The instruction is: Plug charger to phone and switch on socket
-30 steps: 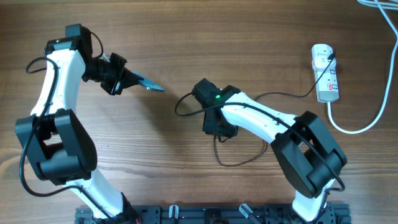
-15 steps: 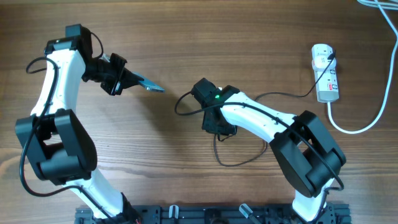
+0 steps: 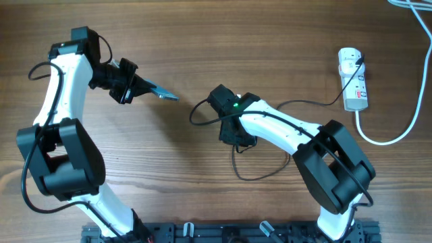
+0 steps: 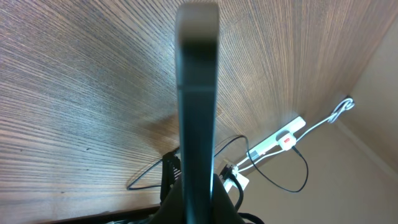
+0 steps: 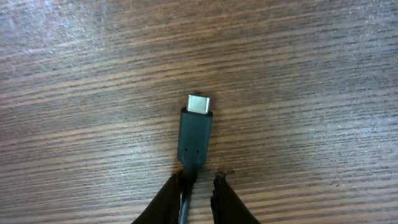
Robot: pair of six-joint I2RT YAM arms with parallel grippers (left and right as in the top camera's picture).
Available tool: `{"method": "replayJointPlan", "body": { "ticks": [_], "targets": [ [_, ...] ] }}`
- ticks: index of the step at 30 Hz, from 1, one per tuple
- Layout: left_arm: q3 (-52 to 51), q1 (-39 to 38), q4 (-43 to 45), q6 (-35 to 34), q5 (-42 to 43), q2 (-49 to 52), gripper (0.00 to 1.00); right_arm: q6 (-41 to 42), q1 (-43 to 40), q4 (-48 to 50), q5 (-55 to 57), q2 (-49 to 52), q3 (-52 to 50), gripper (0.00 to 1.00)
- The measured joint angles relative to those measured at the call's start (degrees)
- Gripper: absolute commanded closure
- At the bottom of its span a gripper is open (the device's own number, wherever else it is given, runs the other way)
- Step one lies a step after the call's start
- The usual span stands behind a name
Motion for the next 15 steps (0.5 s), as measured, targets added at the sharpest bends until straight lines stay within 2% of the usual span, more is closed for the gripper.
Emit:
{"method": "replayJointPlan", "body": {
  "ticks": [15],
  "targets": [
    [0.0, 0.0, -0.02, 0.0, 0.0, 0.0, 0.96, 0.0, 0.0, 0.42, 0.59, 0.0, 0.0, 0.91]
  ]
}}
